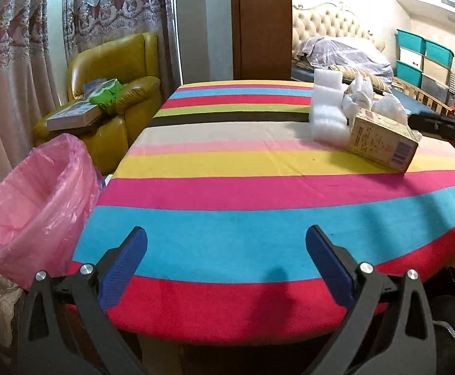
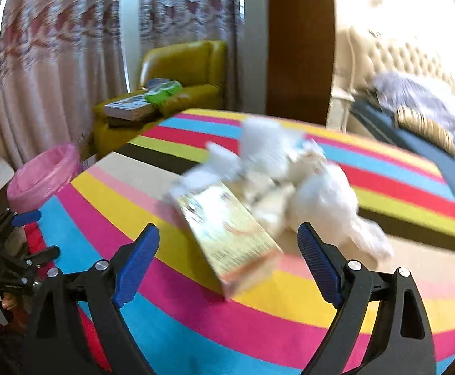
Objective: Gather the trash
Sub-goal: 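Return to the table and grasp the yellow medicine box with the right tool, then grasp the white foam sheet with the left tool while the right tool holds the box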
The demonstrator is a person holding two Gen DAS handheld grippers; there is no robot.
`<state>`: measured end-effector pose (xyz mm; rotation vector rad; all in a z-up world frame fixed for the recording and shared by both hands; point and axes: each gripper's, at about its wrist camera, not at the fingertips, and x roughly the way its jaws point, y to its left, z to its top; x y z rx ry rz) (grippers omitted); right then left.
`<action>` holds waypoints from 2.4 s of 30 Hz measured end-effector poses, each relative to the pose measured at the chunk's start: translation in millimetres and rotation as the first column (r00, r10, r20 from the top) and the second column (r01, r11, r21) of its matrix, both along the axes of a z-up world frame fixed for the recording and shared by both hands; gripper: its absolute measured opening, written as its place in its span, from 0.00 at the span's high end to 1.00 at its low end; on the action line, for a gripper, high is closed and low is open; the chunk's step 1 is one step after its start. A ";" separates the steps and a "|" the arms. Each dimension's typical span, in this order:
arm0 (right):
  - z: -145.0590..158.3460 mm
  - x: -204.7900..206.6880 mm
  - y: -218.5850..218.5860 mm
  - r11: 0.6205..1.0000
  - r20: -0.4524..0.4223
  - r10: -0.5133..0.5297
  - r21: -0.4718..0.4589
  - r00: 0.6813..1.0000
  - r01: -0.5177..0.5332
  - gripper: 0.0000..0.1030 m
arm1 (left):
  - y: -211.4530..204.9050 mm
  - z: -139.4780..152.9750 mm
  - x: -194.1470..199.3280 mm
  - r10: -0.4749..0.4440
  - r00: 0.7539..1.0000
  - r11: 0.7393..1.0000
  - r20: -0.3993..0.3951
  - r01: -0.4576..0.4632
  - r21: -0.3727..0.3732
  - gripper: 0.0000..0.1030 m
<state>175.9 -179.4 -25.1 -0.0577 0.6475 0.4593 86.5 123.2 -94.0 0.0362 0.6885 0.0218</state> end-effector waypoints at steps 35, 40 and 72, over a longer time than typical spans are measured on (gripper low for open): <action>-17.3 -22.8 -12.8 0.987 0.041 -0.124 -0.098 0.991 0.128 0.47 | -18.2 16.8 24.0 -0.016 0.999 0.998 -0.032 0.018 0.061 0.05; -22.1 -28.1 -44.9 0.967 0.054 -0.236 -0.089 0.970 0.240 0.47 | -58.9 19.6 51.4 -0.127 0.990 0.991 -0.060 0.129 0.041 0.05; -36.9 -29.9 -72.9 0.949 -0.001 -0.314 0.002 0.949 0.314 0.49 | -139.2 10.0 130.8 -0.245 0.966 0.969 -0.076 0.247 0.010 0.46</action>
